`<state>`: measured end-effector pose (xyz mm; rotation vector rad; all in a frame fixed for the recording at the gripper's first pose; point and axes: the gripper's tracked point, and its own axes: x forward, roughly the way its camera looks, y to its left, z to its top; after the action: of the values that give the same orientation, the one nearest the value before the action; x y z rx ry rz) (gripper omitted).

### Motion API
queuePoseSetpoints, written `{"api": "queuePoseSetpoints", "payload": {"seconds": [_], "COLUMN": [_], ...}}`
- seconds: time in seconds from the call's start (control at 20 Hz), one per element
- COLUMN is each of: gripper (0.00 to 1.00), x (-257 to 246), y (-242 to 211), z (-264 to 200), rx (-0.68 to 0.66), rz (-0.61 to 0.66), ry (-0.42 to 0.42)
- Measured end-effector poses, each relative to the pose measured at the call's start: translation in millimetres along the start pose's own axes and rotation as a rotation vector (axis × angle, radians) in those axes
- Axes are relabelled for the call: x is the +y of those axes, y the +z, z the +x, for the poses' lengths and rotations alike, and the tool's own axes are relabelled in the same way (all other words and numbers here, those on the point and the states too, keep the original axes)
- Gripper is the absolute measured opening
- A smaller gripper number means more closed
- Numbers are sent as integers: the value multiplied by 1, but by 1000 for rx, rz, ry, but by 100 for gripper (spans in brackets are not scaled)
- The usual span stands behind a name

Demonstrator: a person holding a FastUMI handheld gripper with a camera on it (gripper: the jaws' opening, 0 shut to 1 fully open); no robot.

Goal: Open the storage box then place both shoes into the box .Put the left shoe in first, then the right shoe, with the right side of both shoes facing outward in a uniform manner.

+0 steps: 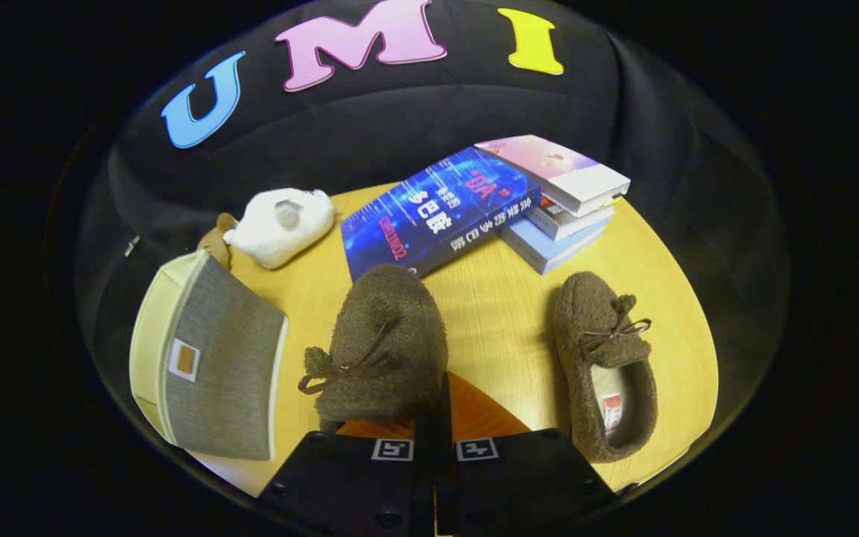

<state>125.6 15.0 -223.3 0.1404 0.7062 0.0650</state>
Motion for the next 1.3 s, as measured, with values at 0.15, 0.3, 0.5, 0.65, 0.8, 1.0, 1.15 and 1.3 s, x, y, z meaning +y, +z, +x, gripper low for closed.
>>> {"api": "queuePoseSetpoints", "payload": {"seconds": [0.15, 0.3, 0.5, 0.65, 0.8, 1.0, 1.15, 1.3], "gripper": [6, 6, 6, 6, 6, 6, 6, 6], "x": [24, 48, 90, 133, 180, 229, 259, 280], "y": [23, 39, 54, 61, 61, 56, 48, 35], "z": [-30, -57, -83, -93, -97, -94, -85, -70], "rx": [-40, -63, -85, -99, -87, -77, -50, -16], "rz": [26, 55, 66, 71, 78, 53, 60, 51], "ry": [40, 68, 112, 159, 217, 257, 278, 273]}}
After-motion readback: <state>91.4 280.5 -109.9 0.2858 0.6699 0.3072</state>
